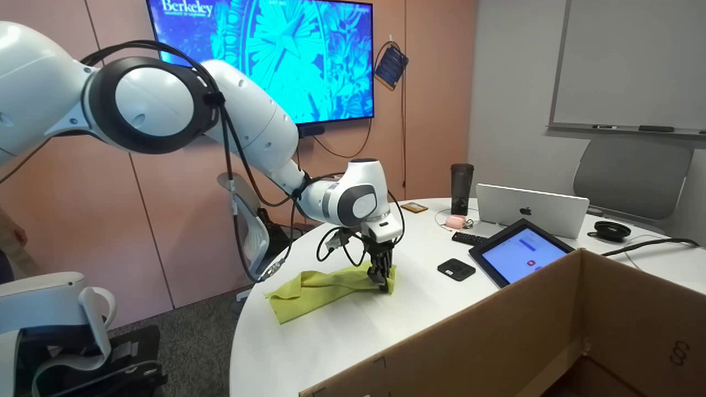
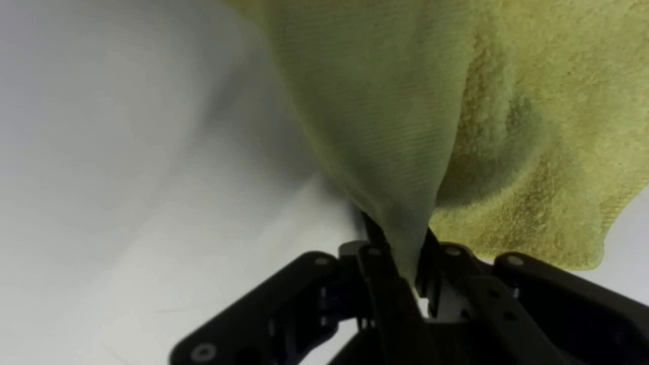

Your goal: Put the marker on the towel then put the towel in the box

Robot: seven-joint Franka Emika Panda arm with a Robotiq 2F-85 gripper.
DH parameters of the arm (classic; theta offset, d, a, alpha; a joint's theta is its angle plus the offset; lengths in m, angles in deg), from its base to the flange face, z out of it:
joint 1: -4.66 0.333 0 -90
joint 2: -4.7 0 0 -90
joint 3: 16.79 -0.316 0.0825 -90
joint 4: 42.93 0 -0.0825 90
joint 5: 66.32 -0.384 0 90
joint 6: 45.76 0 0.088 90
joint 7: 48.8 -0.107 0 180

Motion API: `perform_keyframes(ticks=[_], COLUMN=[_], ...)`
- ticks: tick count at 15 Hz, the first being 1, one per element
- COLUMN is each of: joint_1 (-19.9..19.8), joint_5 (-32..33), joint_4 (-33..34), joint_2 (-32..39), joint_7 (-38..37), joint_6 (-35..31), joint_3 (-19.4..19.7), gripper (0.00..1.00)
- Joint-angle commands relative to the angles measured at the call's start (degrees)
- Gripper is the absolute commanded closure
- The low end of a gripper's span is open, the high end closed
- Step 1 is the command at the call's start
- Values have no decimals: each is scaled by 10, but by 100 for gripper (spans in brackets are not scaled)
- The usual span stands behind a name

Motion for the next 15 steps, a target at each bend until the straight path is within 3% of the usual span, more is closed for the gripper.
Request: perform_keyframes(ticks=[1, 10, 15], joint_1=[3, 34, 67], joint_5=[-1, 12, 13], joint_4=[13, -21, 50], joint_2=[-2, -53, -33], joint_7=[11, 30, 29], joint_6=[11, 2, 31], joint_3=[0, -3, -10], gripper=[100, 99, 100])
